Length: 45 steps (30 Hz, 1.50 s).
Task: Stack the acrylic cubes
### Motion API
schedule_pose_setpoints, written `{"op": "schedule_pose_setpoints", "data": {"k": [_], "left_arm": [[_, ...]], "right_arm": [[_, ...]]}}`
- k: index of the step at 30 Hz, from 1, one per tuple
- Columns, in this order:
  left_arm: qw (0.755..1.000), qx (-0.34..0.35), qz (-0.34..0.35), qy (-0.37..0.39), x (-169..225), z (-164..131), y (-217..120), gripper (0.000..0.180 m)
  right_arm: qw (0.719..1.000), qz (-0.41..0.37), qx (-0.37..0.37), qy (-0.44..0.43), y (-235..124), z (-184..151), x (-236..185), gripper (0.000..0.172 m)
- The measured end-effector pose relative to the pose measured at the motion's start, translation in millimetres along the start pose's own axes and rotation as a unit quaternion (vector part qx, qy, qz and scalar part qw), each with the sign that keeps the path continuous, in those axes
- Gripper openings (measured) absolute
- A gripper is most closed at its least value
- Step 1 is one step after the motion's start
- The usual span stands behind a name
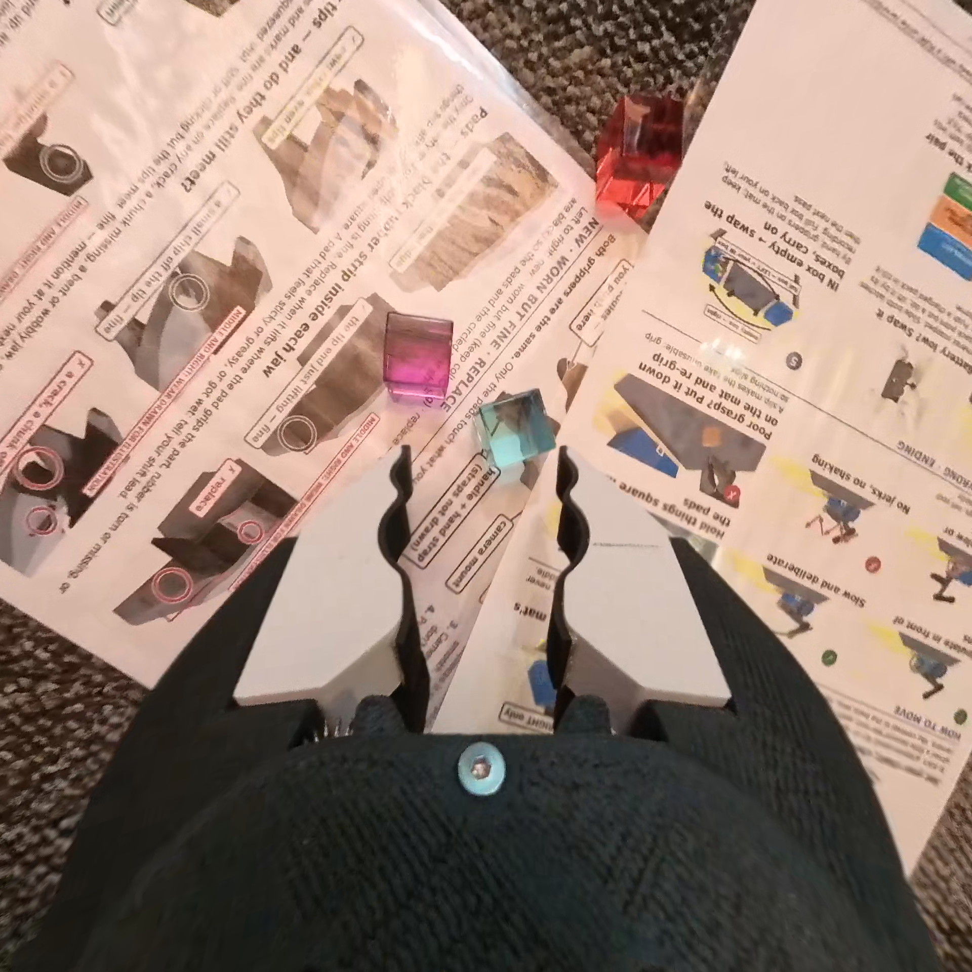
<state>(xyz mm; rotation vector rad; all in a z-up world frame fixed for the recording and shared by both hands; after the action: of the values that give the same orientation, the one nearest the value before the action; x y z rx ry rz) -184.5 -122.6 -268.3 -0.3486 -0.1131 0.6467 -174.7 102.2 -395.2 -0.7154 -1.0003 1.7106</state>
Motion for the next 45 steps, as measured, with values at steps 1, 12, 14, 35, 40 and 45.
{"op": "schedule_pose_setpoints", "data": {"k": [1, 12, 14, 35, 40, 45], "left_arm": [[1.000, 0.000, 0.000, 0.000, 0, 0, 0, 0.072], [1.000, -0.001, 0.003, 0.000, -1, 0, 0, 0.073], [1.000, -0.001, 0.003, 0.000, -1, 0, 0, 0.074], [1.000, -0.002, 0.004, 0.000, -1, 0, 0, 0.073], [1.000, -0.002, 0.005, -0.001, -2, 0, 0, 0.073], [1.000, -0.002, 0.004, 0.000, -1, 0, 0, 0.073]], "right_arm": [[1.000, 0.000, 0.000, -0.001, 3, 1, 2, 0.053], [1.000, 0.010, -0.022, -0.010, 18, -4, 14, 0.034], [1.000, 0.012, -0.018, -0.011, 17, -4, 13, 0.027], [0.994, -0.017, 0.093, 0.052, -72, -10, 23, 0.025], [0.990, -0.033, 0.110, 0.083, -95, -25, 34, 0.025], [0.985, -0.046, 0.116, 0.121, -107, -43, 48, 0.024]]}}
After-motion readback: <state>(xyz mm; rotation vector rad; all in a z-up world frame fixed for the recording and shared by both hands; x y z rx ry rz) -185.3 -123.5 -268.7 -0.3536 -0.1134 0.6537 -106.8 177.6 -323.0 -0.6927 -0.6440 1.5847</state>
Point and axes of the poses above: each gripper's, where its closed fingertips meet, y out along the fingers, z out of its top, x = y × z across the jaws, the point moved 4 cm from there along -y, back along the fingers, and after that the axes turned 9 degrees about z, right-handed, at the moved point
